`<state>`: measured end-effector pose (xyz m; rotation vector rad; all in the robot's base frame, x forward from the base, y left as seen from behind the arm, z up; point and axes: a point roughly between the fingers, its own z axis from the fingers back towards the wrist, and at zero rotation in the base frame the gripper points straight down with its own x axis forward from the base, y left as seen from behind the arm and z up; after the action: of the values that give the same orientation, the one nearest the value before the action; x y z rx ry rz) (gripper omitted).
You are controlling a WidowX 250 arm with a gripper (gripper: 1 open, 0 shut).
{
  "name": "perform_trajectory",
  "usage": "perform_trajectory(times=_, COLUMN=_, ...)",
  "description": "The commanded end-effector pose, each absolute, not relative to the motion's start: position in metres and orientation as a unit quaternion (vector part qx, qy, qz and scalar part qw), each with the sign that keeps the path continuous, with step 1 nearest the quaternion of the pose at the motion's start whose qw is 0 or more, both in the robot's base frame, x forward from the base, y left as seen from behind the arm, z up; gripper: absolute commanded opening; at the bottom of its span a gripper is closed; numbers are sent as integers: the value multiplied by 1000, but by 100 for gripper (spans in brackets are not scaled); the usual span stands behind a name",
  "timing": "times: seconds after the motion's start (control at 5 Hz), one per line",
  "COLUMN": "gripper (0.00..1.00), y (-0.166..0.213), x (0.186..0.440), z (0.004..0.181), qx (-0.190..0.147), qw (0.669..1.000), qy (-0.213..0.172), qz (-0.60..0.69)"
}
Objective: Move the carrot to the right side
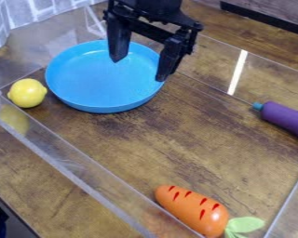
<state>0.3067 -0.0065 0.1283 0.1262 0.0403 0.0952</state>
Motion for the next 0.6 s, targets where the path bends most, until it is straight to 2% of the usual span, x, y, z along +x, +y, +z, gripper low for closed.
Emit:
perform_trajectory(times=0.0, gripper=100, y=-4, x=299, z=140, qx=66, qw=997, qy=10, qz=26)
perform_trajectory(times=0.4, gripper=100, y=8, x=291, z=139, qx=58, qw=997, qy=10, qz=45)
